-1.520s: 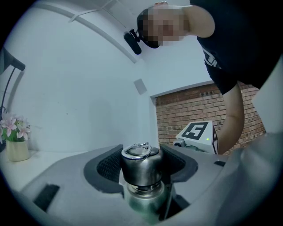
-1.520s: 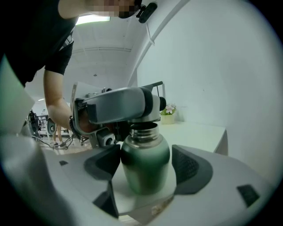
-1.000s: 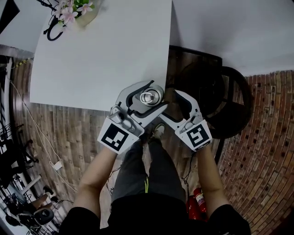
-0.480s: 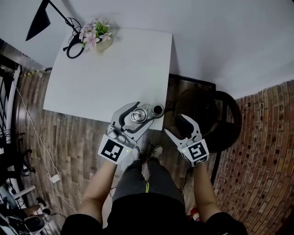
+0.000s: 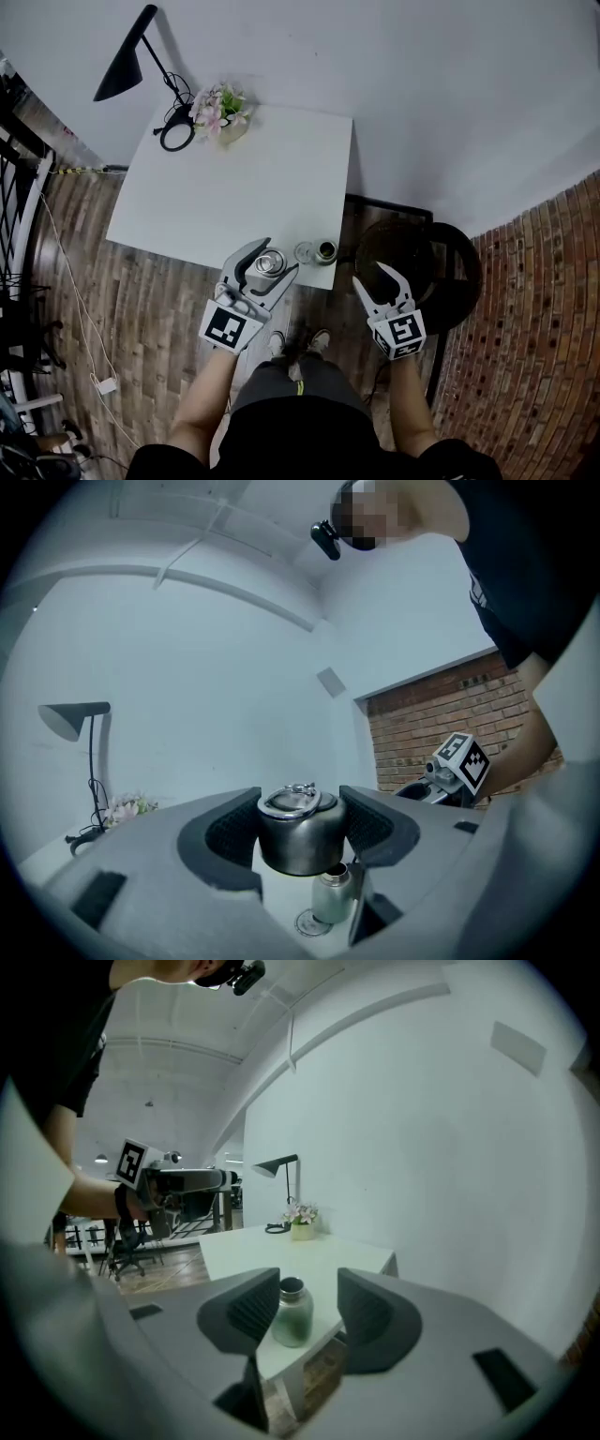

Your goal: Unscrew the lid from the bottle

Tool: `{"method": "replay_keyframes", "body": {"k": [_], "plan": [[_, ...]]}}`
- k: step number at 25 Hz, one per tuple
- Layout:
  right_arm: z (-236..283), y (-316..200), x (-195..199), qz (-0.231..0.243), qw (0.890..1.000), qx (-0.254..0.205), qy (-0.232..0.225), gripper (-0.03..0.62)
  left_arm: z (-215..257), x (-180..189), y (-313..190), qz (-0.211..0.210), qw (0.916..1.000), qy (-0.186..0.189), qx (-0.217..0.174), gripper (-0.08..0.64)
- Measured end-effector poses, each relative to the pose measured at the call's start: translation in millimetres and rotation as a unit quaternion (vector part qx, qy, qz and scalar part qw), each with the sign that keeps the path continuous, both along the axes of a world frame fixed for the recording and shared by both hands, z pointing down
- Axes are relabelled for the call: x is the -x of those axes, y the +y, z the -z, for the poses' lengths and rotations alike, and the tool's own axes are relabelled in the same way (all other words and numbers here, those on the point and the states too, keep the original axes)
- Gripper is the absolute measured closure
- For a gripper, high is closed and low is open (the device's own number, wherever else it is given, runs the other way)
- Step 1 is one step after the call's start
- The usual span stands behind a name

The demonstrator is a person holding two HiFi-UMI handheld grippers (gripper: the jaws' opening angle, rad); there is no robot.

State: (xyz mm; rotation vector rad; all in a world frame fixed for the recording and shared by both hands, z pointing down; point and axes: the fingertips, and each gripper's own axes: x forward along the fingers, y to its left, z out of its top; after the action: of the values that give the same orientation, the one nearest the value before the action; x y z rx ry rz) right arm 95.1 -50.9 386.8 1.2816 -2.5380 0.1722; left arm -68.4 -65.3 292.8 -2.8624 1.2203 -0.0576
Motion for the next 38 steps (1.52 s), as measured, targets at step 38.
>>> {"method": "replay_keyframes", "body": {"k": [38], "plan": [[187.5,19.4,-84.0,-0.163,0.972,-0.167,-0.03,0.578,112.5,78.6,32.3,0.08,0.9945,0.035,-0.056,0.29]]}}
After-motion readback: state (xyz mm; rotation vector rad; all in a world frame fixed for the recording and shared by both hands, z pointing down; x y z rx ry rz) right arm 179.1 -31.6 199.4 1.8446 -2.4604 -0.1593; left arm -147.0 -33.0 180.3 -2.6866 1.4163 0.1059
